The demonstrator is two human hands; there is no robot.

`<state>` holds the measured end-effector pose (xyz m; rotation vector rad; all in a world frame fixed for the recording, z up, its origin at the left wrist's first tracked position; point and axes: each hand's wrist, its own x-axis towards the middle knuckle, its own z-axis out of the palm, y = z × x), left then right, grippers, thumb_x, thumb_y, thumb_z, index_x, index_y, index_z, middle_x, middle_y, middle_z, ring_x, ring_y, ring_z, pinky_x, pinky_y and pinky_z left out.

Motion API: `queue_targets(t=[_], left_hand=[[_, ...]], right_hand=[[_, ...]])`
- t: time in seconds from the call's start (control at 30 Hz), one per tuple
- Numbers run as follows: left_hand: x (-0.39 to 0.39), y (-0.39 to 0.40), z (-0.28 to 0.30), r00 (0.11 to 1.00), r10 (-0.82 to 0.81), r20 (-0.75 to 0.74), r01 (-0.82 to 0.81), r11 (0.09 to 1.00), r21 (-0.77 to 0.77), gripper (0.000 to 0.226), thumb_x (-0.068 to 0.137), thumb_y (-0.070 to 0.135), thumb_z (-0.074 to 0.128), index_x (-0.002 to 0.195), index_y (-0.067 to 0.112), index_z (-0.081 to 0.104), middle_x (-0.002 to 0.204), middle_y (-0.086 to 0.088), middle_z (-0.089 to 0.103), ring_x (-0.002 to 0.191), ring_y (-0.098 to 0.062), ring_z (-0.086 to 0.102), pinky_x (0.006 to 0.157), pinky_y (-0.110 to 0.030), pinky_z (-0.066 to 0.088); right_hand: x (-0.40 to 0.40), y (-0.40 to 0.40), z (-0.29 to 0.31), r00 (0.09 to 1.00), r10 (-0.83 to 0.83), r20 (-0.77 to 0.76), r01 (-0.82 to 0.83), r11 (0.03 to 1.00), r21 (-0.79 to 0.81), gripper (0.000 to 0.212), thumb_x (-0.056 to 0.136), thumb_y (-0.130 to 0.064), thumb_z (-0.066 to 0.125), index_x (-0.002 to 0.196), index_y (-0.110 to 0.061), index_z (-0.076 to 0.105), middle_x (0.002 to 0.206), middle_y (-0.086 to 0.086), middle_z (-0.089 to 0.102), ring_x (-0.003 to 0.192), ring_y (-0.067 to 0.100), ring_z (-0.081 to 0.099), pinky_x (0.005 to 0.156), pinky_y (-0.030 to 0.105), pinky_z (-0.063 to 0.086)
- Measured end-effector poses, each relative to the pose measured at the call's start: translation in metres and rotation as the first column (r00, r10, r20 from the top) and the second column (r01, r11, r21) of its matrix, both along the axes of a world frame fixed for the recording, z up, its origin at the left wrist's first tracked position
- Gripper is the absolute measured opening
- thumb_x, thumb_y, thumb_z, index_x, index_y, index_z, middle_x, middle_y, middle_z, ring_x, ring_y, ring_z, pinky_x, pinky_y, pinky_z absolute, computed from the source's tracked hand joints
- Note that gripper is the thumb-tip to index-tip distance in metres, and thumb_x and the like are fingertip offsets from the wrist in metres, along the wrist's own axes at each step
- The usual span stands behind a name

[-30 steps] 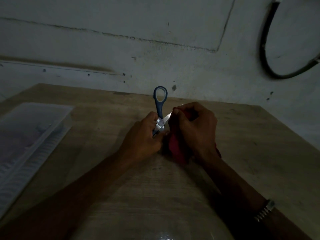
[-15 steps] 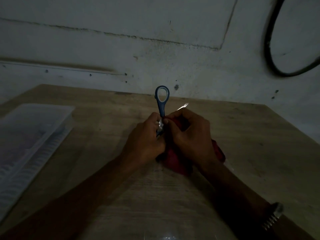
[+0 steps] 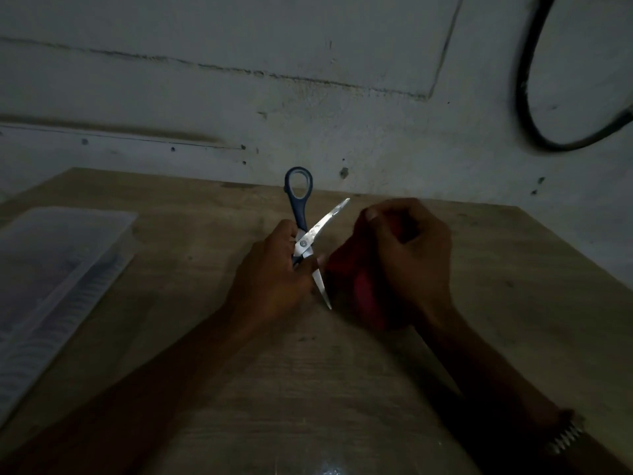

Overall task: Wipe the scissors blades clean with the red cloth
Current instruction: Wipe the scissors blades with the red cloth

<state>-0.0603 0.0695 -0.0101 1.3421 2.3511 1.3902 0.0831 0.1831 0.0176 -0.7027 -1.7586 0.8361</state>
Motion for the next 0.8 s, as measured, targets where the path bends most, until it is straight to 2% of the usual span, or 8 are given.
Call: queue_targets(t=[0.07,0.17,0.23,0.33,0.43,0.47,0.63,0.8], left_hand=[[-0.001,-0.002,0.0,1.0,-0.013,-0.005,0.013,1.0,0.008,0.026,0.091,0.03,0.073,0.109,0.024,0.055,0.091,0.01,0.067,0.074,-0.005,0.065,0.058,-0.023,0.043],[-0.001,-0.005,-0.001,0.998,-0.054,0.023,0.053,0.998,0.013,0.024,0.089,0.021,0.072,0.103,0.029,0.055,0.093,0.012,0.07,0.087,-0.01,0.07,0.075,-0.039,0.059],[0.0,-0.005,0.0,0.997,-0.065,0.04,0.065,0.998,0.011,0.026,0.088,0.018,0.072,0.103,0.029,0.055,0.097,0.01,0.071,0.091,-0.01,0.07,0.082,-0.044,0.06],[0.002,-0.004,-0.001,0.997,-0.078,0.018,0.077,0.997,0.017,0.023,0.089,0.024,0.074,0.102,0.021,0.056,0.093,0.004,0.072,0.082,-0.015,0.071,0.075,-0.049,0.06],[0.003,-0.005,-0.001,0.993,-0.118,0.027,0.117,0.993,0.011,0.024,0.089,0.026,0.074,0.103,0.019,0.056,0.093,0.003,0.073,0.083,-0.016,0.072,0.073,-0.051,0.059],[0.003,-0.006,-0.001,0.992,-0.123,0.029,0.123,0.992,0.016,0.024,0.089,0.026,0.074,0.103,0.019,0.056,0.093,0.004,0.073,0.083,-0.015,0.072,0.073,-0.051,0.059],[0.005,-0.009,0.0,0.987,-0.151,0.052,0.148,0.987,0.057,0.026,0.084,0.033,0.073,0.103,0.023,0.057,0.093,0.005,0.074,0.085,-0.016,0.074,0.075,-0.052,0.06],[0.007,-0.008,0.004,0.989,-0.145,0.039,0.144,0.989,0.026,0.03,0.087,0.022,0.076,0.108,0.017,0.056,0.103,0.002,0.074,0.09,-0.016,0.073,0.077,-0.05,0.061]], right_hand=[[-0.007,-0.014,-0.006,0.987,0.08,0.14,-0.098,0.986,0.134,0.011,0.096,-0.022,0.073,0.104,-0.029,0.075,0.099,-0.017,0.074,0.095,-0.004,0.068,0.083,0.011,0.054],[-0.016,-0.02,-0.013,0.952,0.15,0.268,-0.23,0.927,0.297,0.018,0.093,-0.016,0.074,0.11,-0.022,0.079,0.107,-0.009,0.073,0.1,0.0,0.067,0.088,0.013,0.051],[-0.02,-0.017,-0.015,0.94,0.194,0.282,-0.267,0.931,0.248,0.019,0.093,-0.016,0.077,0.111,-0.021,0.08,0.106,-0.008,0.074,0.099,0.0,0.068,0.087,0.012,0.051],[-0.019,-0.012,-0.014,0.962,0.172,0.214,-0.198,0.974,0.111,0.015,0.09,-0.023,0.081,0.104,-0.024,0.08,0.098,-0.015,0.077,0.093,-0.004,0.071,0.084,0.014,0.055],[-0.016,-0.015,-0.011,0.977,0.155,0.144,-0.161,0.986,0.032,0.014,0.086,-0.017,0.085,0.097,-0.022,0.078,0.088,-0.015,0.077,0.084,-0.005,0.072,0.074,0.011,0.055],[-0.016,-0.016,-0.01,0.98,0.151,0.132,-0.155,0.988,0.017,0.015,0.084,-0.017,0.086,0.095,-0.022,0.078,0.085,-0.014,0.077,0.081,-0.005,0.073,0.073,0.012,0.056],[-0.021,-0.012,-0.008,0.989,0.14,0.041,-0.134,0.982,-0.134,0.014,0.079,-0.015,0.088,0.088,-0.021,0.08,0.082,-0.007,0.08,0.078,0.008,0.078,0.076,0.038,0.066],[-0.019,-0.005,-0.007,0.989,0.109,-0.102,-0.13,0.962,-0.24,0.011,0.081,-0.01,0.086,0.089,-0.014,0.08,0.082,-0.002,0.08,0.077,0.013,0.078,0.073,0.037,0.065]])
